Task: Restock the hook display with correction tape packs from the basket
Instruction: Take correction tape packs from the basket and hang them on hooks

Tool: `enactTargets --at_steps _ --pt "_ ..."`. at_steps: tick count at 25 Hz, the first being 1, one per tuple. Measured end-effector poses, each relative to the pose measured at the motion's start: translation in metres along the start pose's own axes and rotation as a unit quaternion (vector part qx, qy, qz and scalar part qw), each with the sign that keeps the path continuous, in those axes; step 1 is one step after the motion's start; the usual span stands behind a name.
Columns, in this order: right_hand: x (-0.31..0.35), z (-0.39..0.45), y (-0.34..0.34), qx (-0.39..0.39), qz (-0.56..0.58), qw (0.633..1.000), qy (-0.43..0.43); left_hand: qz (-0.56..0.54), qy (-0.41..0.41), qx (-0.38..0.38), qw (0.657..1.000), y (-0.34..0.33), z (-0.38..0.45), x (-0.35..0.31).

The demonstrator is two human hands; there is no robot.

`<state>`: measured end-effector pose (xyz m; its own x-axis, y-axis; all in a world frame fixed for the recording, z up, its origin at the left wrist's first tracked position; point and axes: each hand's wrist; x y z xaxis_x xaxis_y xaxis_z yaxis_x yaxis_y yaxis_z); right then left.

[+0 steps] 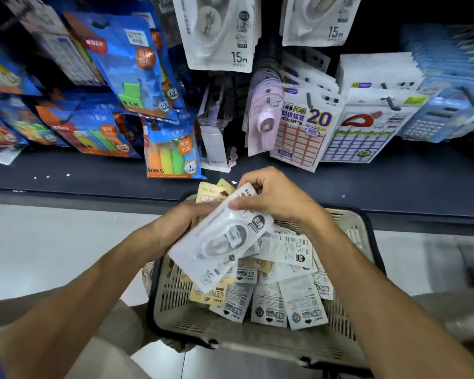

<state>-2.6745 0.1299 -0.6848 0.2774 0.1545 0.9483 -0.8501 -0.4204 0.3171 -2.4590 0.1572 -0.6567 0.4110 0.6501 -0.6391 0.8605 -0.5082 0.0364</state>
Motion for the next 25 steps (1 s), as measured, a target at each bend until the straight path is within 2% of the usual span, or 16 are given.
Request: enactTargets --at_steps 1,3,5,6,7,8,9,10,11,12,13,15,18,20,23,25 --pt "0.0 0.0 -0.003 -0.012 0.018 1.0 0.005 -0.026 0.016 0.023 0.999 -0.001 -0.003 0.001" --pt "-0.008 0.0 -0.016 -0.051 0.044 0.998 0.013 0.017 0.014 -0.003 1.0 -0.004 -0.005 0.004" --pt "-0.026 -0.007 -0.031 -0.173 0.076 0.982 0.0 0.066 0.003 -0.051 0.997 -0.006 -0.003 0.007" --pt "-0.043 -0.017 -0.036 -0.243 0.046 0.969 -0.022 0.084 -0.001 -0.079 0.993 -0.007 -0.002 0.007" --pt "-0.065 -0.031 -0.038 -0.278 -0.018 0.959 -0.049 0.092 0.0 -0.107 0.99 -0.006 -0.001 0.006" --pt "-0.091 -0.052 -0.039 -0.25 -0.123 0.955 -0.097 0.085 -0.004 -0.125 0.989 -0.004 0.0 0.008" --pt "-0.118 -0.077 -0.039 -0.151 -0.239 0.947 -0.155 0.079 -0.008 -0.134 0.988 -0.003 0.001 0.008" --pt "-0.14 -0.1 -0.043 -0.016 -0.339 0.914 -0.22 0.074 -0.014 -0.138 0.988 -0.001 0.002 0.009" --pt "-0.16 -0.12 -0.047 0.113 -0.408 0.865 -0.268 0.074 -0.018 -0.143 0.987 0.0 0.002 0.01" --pt "-0.176 -0.133 -0.051 0.178 -0.443 0.835 -0.275 0.075 -0.02 -0.143 0.987 0.002 0.003 0.01" --pt "-0.183 -0.138 -0.051 0.178 -0.468 0.825 -0.263 0.079 -0.021 -0.142 0.987 0.002 0.005 0.01" --pt "-0.184 -0.128 -0.037 0.142 -0.482 0.833 -0.233 0.083 -0.02 -0.14 0.987 0.002 0.009 0.01" --pt "-0.172 -0.109 -0.013 0.087 -0.432 0.876 -0.197 0.105 -0.024 -0.154 0.982 0.002 0.014 0.007" --pt "-0.155 -0.091 -0.003 0.085 -0.389 0.903 -0.163 0.141 -0.037 -0.19 0.971 0.004 0.015 0.003" --pt "-0.108 -0.061 0.019 0.103 -0.314 0.932 -0.149 0.312 -0.042 -0.281 0.907 0.007 0.014 -0.008" --pt "-0.062 -0.044 0.044 0.095 -0.299 0.943 -0.111 0.361 -0.046 -0.32 0.875 0.007 0.011 -0.016"
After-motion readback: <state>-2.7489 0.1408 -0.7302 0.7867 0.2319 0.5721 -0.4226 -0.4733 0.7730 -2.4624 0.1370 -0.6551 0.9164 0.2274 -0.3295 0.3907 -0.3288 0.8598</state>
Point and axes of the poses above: each hand's wrist, its own z-axis towards the middle knuckle, its own y-axis out of the back of the hand, x = y × z, and after that the axes turned 10 degrees about y, right-handed
